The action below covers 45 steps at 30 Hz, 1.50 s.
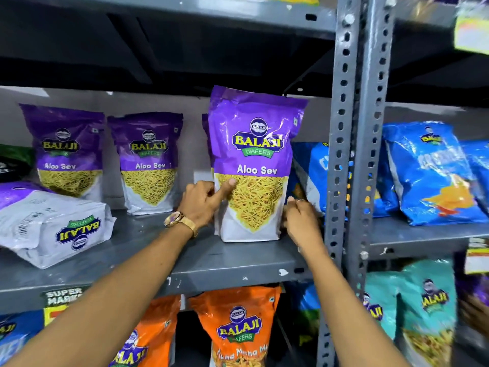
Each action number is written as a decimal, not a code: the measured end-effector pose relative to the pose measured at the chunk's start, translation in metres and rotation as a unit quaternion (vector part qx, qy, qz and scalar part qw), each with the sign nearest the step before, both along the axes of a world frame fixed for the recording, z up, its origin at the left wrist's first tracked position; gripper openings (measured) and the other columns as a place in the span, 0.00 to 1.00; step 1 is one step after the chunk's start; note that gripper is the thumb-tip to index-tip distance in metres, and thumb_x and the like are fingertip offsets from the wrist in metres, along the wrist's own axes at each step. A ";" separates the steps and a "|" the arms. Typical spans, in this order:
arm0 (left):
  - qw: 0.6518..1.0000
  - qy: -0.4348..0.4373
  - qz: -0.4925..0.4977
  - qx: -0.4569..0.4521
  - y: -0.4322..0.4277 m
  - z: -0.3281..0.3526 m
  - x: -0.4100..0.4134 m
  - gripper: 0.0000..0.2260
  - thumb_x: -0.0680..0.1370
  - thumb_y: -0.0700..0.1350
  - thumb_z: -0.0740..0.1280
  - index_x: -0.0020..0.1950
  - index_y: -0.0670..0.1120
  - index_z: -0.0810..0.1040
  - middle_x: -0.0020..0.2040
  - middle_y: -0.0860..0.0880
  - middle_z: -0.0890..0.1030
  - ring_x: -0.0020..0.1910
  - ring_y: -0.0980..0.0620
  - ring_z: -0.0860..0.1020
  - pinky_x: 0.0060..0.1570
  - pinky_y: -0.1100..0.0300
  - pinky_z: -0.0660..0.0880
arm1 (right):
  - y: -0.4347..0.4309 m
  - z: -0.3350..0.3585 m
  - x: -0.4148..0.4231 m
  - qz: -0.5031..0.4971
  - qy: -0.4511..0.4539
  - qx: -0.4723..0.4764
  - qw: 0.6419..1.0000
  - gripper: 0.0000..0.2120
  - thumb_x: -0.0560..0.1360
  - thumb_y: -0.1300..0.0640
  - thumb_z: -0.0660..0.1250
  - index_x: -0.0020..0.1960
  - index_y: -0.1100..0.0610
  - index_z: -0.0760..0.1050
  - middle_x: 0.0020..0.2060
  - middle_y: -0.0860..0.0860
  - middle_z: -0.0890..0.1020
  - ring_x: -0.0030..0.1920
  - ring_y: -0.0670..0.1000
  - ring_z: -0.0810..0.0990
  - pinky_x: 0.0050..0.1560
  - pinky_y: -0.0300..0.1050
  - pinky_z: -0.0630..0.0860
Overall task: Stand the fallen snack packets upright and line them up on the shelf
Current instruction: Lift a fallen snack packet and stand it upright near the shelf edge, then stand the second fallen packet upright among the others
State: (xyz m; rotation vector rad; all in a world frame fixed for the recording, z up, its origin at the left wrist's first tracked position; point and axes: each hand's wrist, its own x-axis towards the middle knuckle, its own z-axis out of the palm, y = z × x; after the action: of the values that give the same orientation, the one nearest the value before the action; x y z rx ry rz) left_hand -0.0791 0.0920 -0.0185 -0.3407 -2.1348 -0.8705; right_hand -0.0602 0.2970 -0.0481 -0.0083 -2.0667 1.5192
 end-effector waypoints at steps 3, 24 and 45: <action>1.000 0.011 -0.016 0.010 0.002 0.001 0.007 0.30 0.67 0.72 0.55 0.20 0.47 0.61 0.15 0.51 0.65 0.16 0.56 0.69 0.24 0.59 0.68 | 0.014 -0.015 -0.032 0.035 -0.003 -0.030 0.999 0.17 0.67 0.43 0.54 0.34 0.56 0.71 0.40 0.62 0.80 0.47 0.67 0.80 0.54 0.65 0.77; 0.962 0.130 0.139 -0.195 -0.056 0.008 0.067 0.20 0.77 0.63 0.52 0.47 0.50 0.74 0.40 0.49 0.84 0.41 0.42 0.82 0.36 0.51 0.78 | -0.042 0.020 0.061 -0.087 0.321 0.058 0.941 0.13 0.79 0.55 0.59 0.60 0.59 0.75 0.56 0.57 0.78 0.56 0.59 0.78 0.57 0.54 0.75; 0.904 -0.390 0.162 0.063 -0.286 0.015 0.164 0.39 0.70 0.73 0.56 0.40 0.34 0.76 0.24 0.41 0.80 0.13 0.52 0.73 0.16 0.69 0.65 | -0.340 0.065 -0.014 0.403 -0.235 0.293 0.834 0.36 0.70 0.28 0.58 0.63 0.54 0.78 0.60 0.56 0.83 0.54 0.55 0.82 0.56 0.52 0.79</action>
State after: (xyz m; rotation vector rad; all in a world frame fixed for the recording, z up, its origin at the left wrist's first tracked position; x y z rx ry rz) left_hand 0.0848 -0.1935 -0.0035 0.5143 -2.7174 -1.0437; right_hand -0.0747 -0.0434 0.0167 0.9161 -3.1130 1.2796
